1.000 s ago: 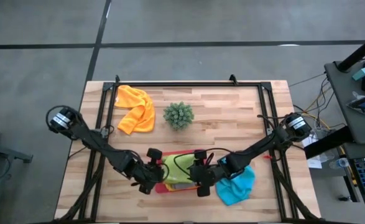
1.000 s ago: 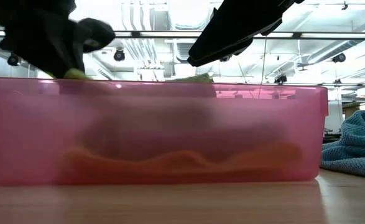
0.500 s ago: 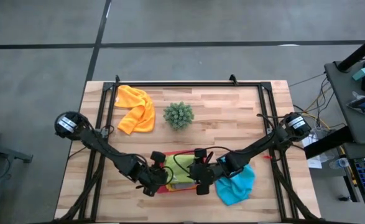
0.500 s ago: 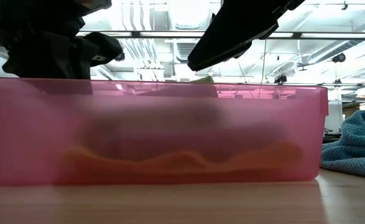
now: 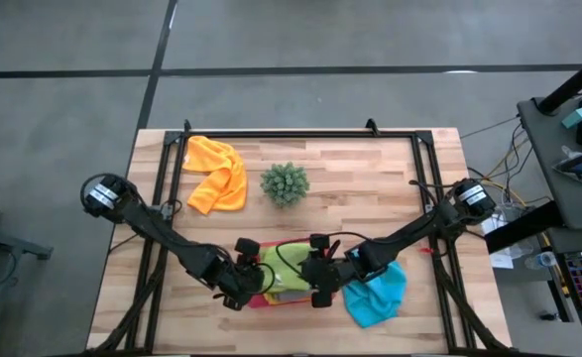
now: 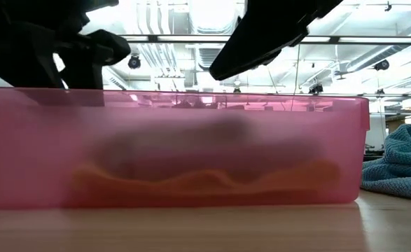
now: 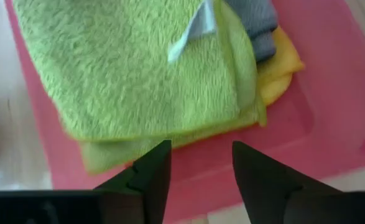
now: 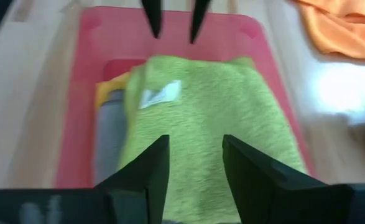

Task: Fold microfiber towels
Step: Put the green microfiber cloth into the pink bin

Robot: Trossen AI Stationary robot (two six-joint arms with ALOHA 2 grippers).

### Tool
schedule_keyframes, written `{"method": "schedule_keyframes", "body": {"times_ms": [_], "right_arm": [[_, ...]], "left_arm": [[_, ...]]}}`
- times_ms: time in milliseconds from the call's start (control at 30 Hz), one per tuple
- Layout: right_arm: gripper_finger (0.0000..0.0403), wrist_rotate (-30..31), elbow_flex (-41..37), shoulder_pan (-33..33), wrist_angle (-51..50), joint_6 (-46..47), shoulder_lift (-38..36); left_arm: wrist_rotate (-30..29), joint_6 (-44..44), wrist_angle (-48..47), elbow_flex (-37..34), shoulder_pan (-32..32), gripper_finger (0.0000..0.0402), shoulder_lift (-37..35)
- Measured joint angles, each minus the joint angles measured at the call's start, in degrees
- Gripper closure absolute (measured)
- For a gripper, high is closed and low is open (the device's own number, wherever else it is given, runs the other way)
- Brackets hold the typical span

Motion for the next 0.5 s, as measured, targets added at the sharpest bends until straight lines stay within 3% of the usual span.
{"method": "schedule_keyframes", "body": {"times_ms": [167, 333, 500], "right_arm": [[0.031, 0.28, -0.48, -1.51, 0.45, -0.6, 0.02], [0.036, 0.24, -2.19, -1.96, 0.81, -0.58, 0.02], [0.0388, 0.2, -4.19, -1.99, 3.63, -0.58, 0.02]], "left_arm": [[-0.38, 0.01, -0.96, 0.26, 0.01, 0.024, -2.59], [-7.88, -0.12, -0.95, 0.03, 1.21, 0.024, -3.06], [-9.62, 3.68, -0.74, -1.88, 3.54, 0.024, -1.86]]}}
